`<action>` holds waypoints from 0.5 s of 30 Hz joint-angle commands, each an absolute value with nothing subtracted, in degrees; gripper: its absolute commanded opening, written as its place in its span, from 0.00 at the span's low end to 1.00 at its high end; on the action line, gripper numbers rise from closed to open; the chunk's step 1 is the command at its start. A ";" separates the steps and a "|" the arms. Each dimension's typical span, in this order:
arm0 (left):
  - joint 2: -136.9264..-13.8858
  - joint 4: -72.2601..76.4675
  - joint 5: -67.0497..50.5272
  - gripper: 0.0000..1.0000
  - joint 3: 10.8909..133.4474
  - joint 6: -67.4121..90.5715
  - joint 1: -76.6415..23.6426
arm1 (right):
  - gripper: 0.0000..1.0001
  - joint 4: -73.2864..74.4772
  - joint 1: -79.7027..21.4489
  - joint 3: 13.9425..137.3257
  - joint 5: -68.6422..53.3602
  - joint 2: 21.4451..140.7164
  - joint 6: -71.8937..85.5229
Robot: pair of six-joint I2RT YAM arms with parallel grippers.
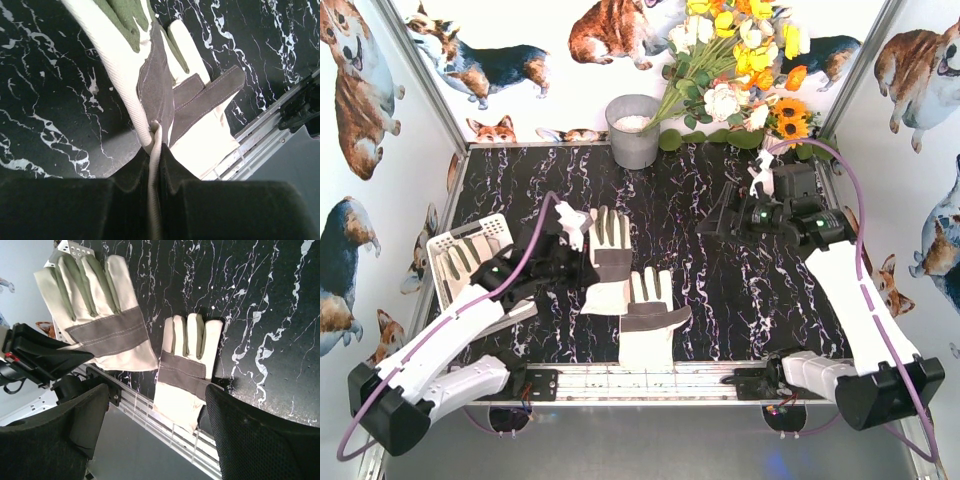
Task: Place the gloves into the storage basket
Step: Adjust the glove at the center of the board.
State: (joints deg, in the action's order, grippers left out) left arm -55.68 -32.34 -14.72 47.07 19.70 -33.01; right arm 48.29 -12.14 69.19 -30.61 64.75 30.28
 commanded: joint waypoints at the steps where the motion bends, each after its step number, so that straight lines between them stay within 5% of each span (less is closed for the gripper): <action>1: -53.63 -38.75 -14.41 0.00 51.62 21.63 -30.67 | 0.79 44.21 -12.04 68.31 -30.31 61.71 31.07; 10: -57.95 -55.28 -13.05 0.00 58.36 25.42 -28.04 | 0.75 40.98 -18.05 62.51 -27.34 61.46 34.28; 15: -60.15 -66.48 -2.51 0.00 63.85 26.51 -28.08 | 0.68 28.78 -25.95 52.47 -27.30 63.61 41.72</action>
State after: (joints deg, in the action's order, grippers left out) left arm -58.83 -55.44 -10.83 58.11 24.69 -28.62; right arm 40.36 -21.08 57.93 -28.67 62.43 35.75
